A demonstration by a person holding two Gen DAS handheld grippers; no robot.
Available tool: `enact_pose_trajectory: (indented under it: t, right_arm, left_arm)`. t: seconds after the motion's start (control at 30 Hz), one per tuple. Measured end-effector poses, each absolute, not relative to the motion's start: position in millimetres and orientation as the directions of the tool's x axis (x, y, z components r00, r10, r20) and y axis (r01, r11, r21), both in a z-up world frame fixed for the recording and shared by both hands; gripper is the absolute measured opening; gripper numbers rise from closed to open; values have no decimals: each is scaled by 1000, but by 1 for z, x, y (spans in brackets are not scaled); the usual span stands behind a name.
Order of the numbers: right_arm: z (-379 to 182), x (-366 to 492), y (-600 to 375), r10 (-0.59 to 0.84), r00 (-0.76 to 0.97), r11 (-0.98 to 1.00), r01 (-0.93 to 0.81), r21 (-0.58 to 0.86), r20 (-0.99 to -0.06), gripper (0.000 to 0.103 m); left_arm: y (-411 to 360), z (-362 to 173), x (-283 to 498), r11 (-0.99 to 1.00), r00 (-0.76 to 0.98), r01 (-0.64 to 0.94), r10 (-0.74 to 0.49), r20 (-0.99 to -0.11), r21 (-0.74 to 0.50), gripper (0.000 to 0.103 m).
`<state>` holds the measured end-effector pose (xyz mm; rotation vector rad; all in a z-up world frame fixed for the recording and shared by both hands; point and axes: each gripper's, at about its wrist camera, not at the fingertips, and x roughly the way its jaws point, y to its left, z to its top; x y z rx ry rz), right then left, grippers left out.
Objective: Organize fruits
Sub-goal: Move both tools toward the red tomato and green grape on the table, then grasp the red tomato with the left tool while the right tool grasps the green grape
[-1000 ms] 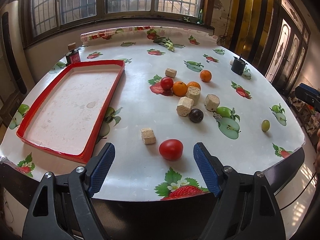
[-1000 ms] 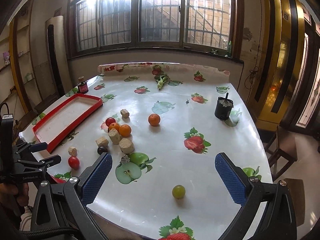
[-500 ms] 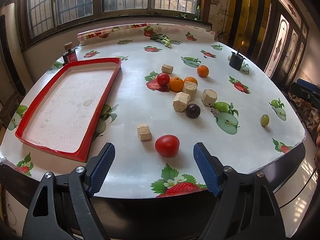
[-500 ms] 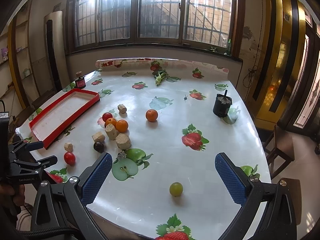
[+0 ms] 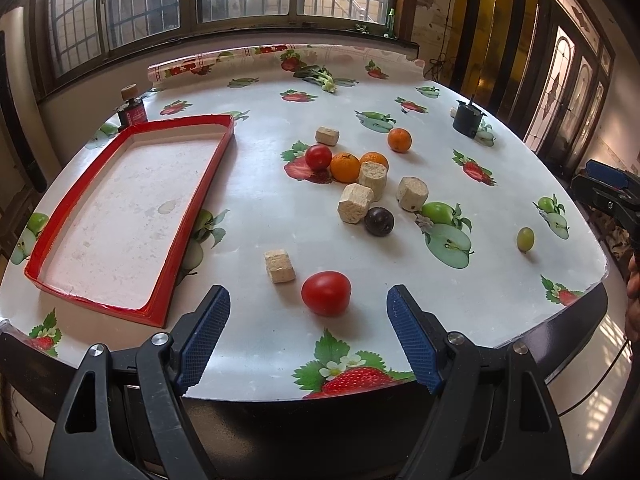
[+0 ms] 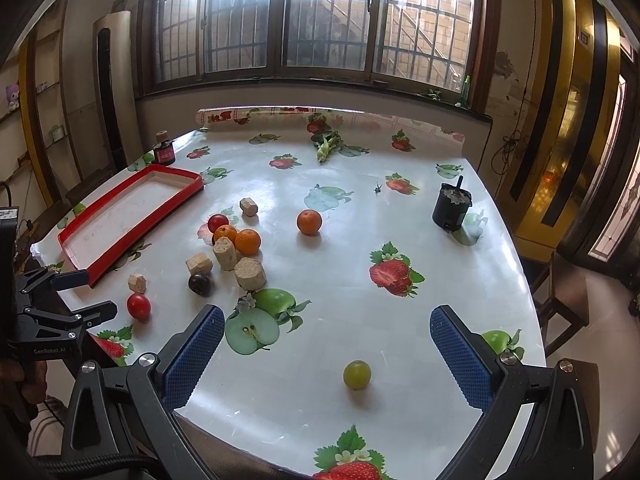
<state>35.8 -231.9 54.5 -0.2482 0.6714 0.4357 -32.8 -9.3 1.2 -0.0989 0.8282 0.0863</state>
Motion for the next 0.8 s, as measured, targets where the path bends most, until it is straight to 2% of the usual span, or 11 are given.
enact_pose_trajectory:
  t: [0.27,0.5,0.53,0.6,0.73,0.8]
  right_arm:
    - [45,37,-232,313,678,878,-474,-71,-665,103]
    - [11,54,-248,353,594,874,-485,28,-722,103]
    - [5,57,-250,360,580,873,-485,45,-731,103]
    - [-6,64,-252,363,559,874,-481,65,-746,101]
    - [-24,75,-247,323,541,881,-472,38,-777,96]
    - [-34,81,-245,283,542,888,-459,3,-791,84]
  left_arm:
    - [-9,-7,-24,991,656,-117,27,-755,-66,81]
    - [-10,-29,-2,991,605,-111,6,-796,-77,79]
    - [-11,-32,0,991,600,-108,-1,-800,-82,76]
    - [-11,-39,4,991,582,-100,-18,-813,-94,62]
    - [-14,-41,6,994,586,-85,-12,-810,-75,45]
    - [-12,-40,7,993,589,-69,-41,-807,-101,32]
